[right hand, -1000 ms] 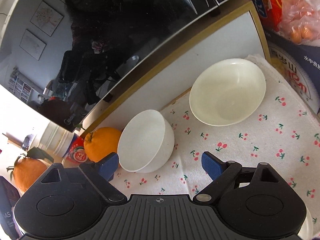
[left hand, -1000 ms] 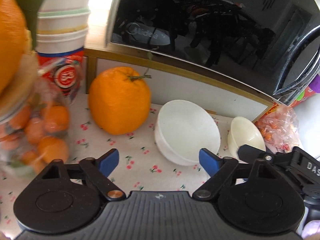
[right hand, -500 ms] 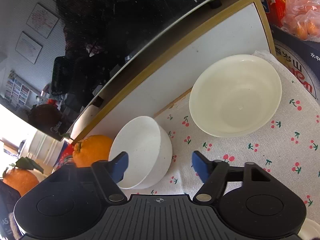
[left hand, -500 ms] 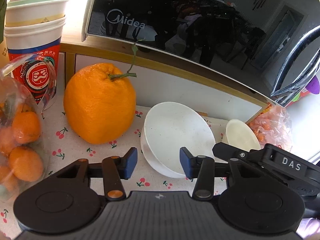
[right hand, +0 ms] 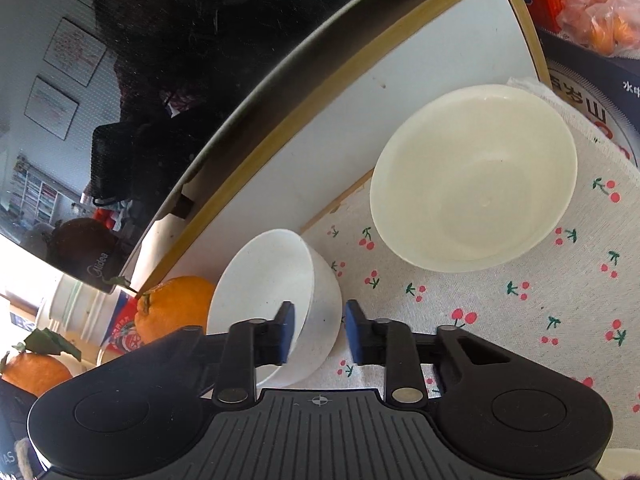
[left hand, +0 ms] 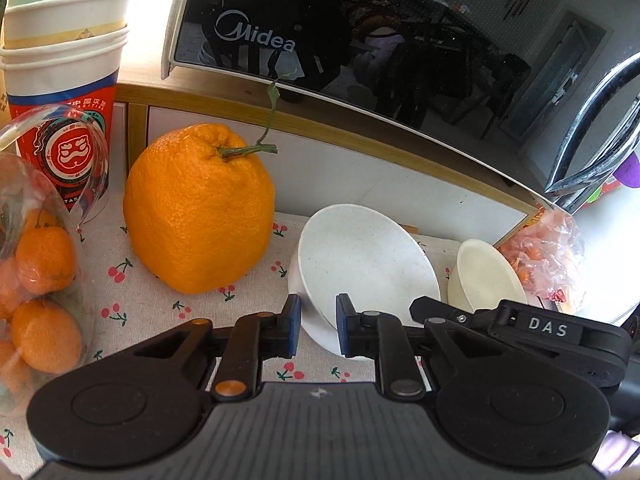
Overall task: Organize plates and bowls
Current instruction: 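Close both grippers on the rim of the small white bowl, then lift the white bowl with both grippers and carry it toward the plates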
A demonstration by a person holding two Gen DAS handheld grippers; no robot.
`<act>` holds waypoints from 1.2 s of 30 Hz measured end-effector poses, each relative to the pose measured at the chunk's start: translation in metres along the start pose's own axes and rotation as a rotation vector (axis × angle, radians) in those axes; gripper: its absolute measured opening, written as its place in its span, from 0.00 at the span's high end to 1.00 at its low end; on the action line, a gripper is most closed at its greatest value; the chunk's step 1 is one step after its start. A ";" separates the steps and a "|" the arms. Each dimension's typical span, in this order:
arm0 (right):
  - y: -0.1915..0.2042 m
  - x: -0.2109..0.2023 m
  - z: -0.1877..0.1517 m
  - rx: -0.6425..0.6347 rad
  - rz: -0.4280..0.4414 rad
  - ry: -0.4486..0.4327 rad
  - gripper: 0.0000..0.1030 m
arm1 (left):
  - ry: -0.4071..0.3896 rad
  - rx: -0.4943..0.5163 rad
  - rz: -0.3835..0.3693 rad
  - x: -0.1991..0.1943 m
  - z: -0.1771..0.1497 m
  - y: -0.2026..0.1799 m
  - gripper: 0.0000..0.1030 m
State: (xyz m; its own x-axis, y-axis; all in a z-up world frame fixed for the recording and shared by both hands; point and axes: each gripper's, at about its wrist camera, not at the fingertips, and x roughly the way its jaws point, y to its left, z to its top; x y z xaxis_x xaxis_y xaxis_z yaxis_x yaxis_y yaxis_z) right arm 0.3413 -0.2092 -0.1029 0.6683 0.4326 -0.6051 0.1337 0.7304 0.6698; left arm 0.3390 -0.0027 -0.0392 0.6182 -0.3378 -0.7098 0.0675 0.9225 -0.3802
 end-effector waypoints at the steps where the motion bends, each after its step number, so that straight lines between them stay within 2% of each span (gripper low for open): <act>1: 0.000 0.001 0.000 0.002 0.005 0.003 0.82 | -0.001 0.002 0.002 0.000 0.000 0.000 0.85; 15: 0.015 -0.016 -0.002 -0.018 0.002 -0.017 0.83 | -0.025 0.025 0.001 -0.024 0.002 -0.011 0.85; 27: 0.031 -0.060 -0.008 -0.027 0.014 -0.039 0.83 | -0.053 0.050 -0.010 -0.069 -0.008 -0.026 0.85; 36: 0.042 -0.098 -0.031 -0.042 0.007 -0.040 0.83 | -0.051 0.047 -0.028 -0.102 -0.030 -0.033 0.85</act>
State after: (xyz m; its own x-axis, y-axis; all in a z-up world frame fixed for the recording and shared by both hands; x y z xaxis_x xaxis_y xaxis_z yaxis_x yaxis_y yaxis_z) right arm 0.2592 -0.2048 -0.0290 0.6982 0.4165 -0.5823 0.0986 0.7496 0.6545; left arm 0.2506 -0.0046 0.0281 0.6548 -0.3547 -0.6674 0.1215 0.9210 -0.3702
